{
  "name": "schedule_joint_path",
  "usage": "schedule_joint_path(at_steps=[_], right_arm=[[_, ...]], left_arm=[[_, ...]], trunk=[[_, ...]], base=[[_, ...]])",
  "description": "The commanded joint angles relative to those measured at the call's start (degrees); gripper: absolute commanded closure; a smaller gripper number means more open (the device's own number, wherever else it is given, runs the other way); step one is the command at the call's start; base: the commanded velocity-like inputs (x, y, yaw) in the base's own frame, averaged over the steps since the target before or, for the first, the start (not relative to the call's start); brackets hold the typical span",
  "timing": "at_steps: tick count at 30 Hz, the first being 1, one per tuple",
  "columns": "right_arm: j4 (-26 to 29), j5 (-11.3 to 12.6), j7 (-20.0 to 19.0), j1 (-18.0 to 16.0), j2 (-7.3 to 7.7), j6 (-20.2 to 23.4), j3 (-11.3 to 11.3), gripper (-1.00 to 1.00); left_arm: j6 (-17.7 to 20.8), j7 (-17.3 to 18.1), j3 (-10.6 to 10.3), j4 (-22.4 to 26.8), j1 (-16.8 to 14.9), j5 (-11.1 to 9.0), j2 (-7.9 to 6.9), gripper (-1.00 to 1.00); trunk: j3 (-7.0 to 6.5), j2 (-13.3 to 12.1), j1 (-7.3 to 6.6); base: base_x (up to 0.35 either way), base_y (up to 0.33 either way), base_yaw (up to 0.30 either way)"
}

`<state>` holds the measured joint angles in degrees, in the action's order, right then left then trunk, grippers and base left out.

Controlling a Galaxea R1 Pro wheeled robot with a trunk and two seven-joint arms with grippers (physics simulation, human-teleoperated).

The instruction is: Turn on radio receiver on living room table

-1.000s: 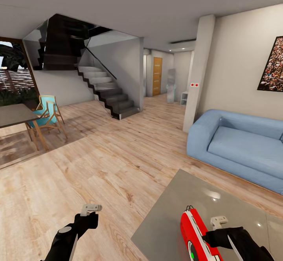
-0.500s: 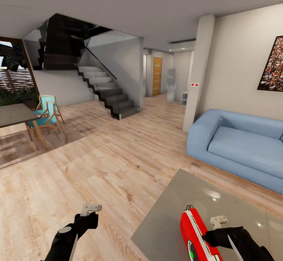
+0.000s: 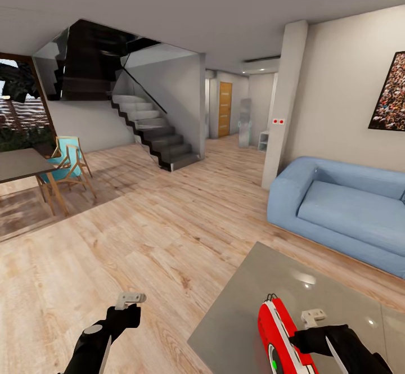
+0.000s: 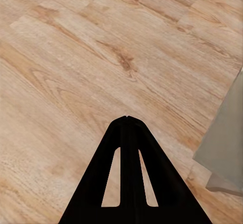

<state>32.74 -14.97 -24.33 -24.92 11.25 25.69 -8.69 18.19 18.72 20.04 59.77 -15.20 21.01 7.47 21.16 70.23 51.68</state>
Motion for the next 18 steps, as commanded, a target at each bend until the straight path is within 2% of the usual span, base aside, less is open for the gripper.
schedule_joint_path(at_steps=[1,5,6,18], right_arm=[[0.0,-1.0,0.1,0.0,0.00,-0.2,0.0,1.00],[0.0,-1.0,0.1,0.0,0.00,-0.3,0.0,1.00],[0.0,-1.0,0.1,0.0,0.00,-0.3,0.0,-1.00],[0.0,-1.0,0.1,0.0,0.00,-0.3,0.0,-1.00]], left_arm=[[0.0,0.0,0.0,0.0,0.0,0.0,0.00,1.00],[0.0,0.0,0.0,0.0,0.0,0.0,0.00,1.00],[0.0,0.0,0.0,0.0,0.0,0.0,0.00,1.00],[0.0,0.0,0.0,0.0,0.0,0.0,0.01,1.00]], trunk=[[0.01,0.0,0.01],[0.01,0.0,0.01],[0.01,0.0,0.01],[0.01,0.0,0.01]], base=[[0.000,0.000,0.000],[0.000,0.000,0.000],[0.000,0.000,0.000],[0.000,0.000,0.000]])
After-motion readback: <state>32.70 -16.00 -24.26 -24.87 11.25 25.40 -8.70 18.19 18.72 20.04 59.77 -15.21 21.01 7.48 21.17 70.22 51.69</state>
